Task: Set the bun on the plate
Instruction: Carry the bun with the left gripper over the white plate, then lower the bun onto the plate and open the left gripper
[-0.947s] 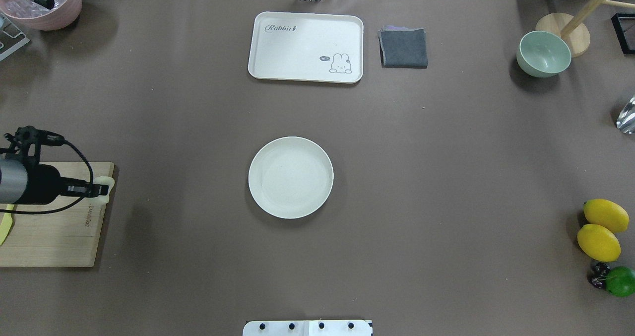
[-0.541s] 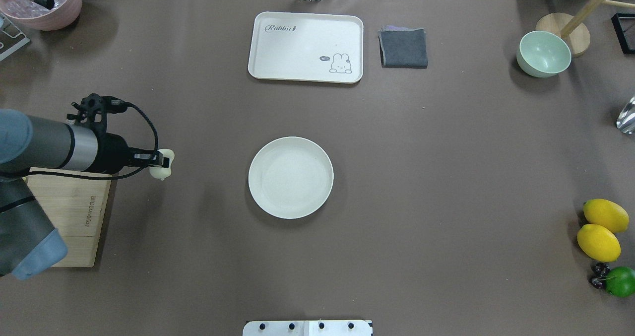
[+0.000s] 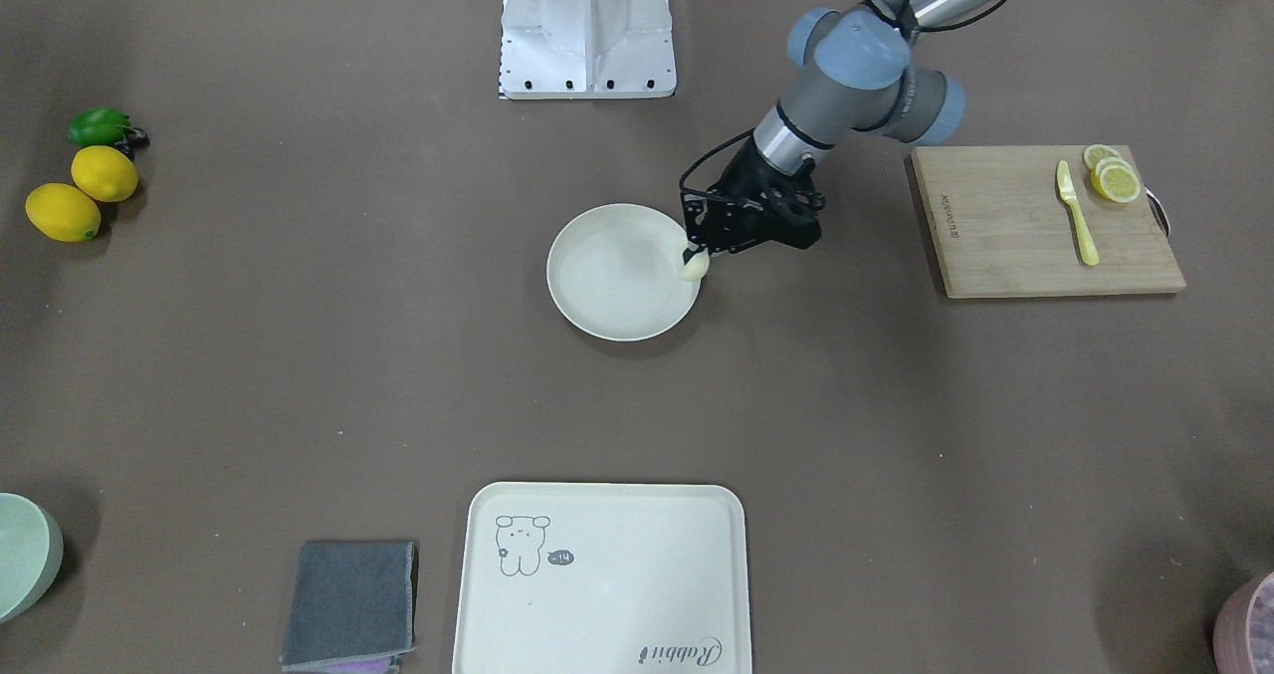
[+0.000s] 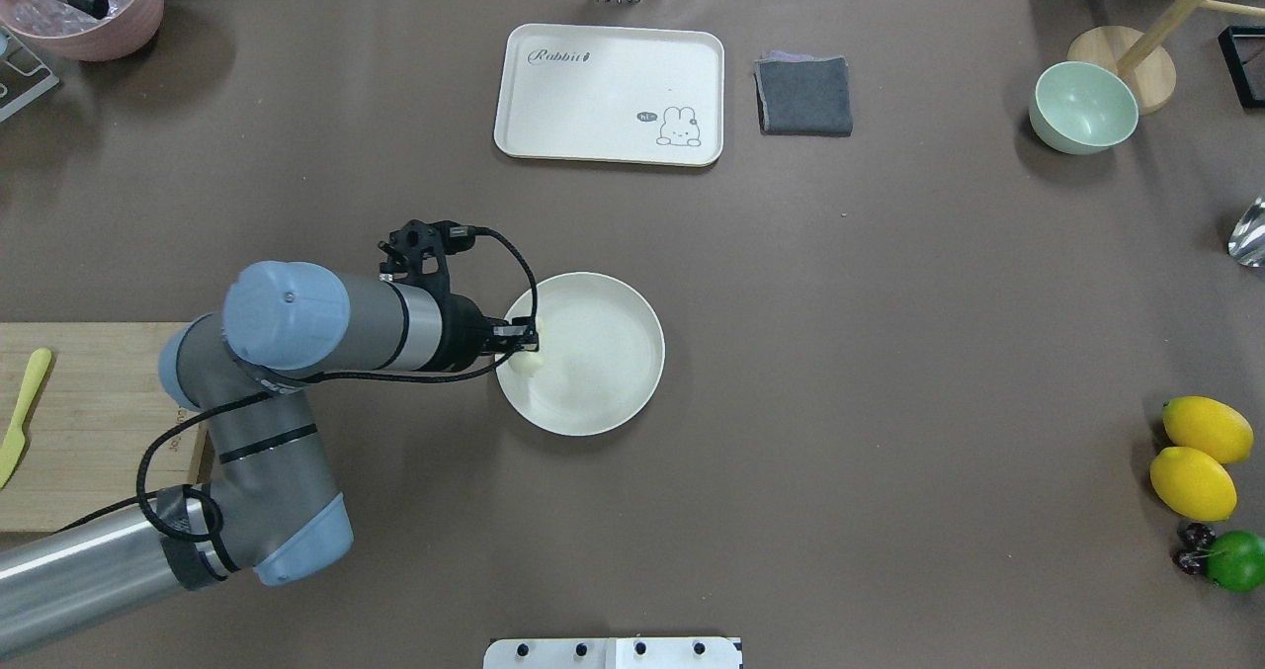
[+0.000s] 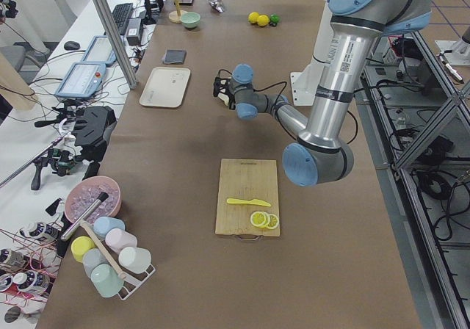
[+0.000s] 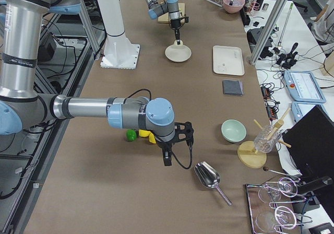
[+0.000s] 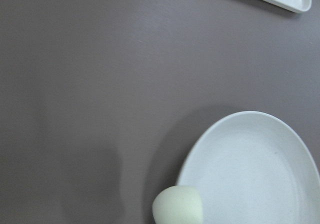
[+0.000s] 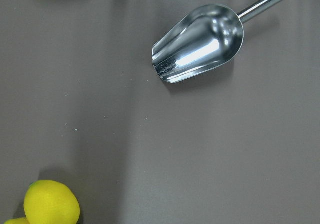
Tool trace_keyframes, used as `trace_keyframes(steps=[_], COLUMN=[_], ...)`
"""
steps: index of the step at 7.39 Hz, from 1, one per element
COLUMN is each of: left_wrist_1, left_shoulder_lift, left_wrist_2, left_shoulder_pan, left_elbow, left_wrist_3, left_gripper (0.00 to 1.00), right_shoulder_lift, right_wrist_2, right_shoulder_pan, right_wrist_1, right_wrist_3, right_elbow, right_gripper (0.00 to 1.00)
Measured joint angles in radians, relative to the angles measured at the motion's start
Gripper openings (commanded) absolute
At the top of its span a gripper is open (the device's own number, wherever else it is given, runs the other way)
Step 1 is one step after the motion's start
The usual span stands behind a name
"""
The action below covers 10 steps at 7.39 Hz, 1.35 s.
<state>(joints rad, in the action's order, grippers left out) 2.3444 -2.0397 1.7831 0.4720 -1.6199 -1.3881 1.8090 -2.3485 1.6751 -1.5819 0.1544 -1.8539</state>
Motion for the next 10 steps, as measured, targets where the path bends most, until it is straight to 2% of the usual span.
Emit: trace_keyframes(steps=[1,2,3,6,9,10], left_wrist_1=[0.000,0.000,0.000,0.001,-0.009,-0.059], left_shoulder_lift=[-0.027,-0.039,-0.043,-0.052,-0.072,-0.073], left_wrist_2=[-0.035,-0.057,-0.066,-0.070,-0.067,-0.060], left_shoulder_pan=[-0.029,-0.043,-0.049,-0.053,-0.049,-0.039], left_elbow=[0.017,0.028,0.033,0.035,0.019,-0.005], left_wrist_3=[-0.019,-0.027,-0.029,-0.030,-0.030,-0.026], left_gripper=[0.47,0.69,0.83,0.95,0.97,0.97], right_shoulder_lift=[0.005,0.008,0.010,0.010,0.024,0.032], right_wrist_2=[0.000,-0.002,-0.004,-0.006,-0.005,-0.005], right_shoulder_pan=[0.002,0.004,0.006,0.008,0.008,0.008], right_wrist_1=[0.002,0.003,0.003,0.003,0.004,0.004], right_wrist_3=[0.001,0.002,0.002,0.003,0.004,0.004], right_elbow=[-0.001,-0.001,-0.002,-0.003,-0.001,0.000], right_gripper=[1.00,1.00,1.00,1.00,1.00,1.00])
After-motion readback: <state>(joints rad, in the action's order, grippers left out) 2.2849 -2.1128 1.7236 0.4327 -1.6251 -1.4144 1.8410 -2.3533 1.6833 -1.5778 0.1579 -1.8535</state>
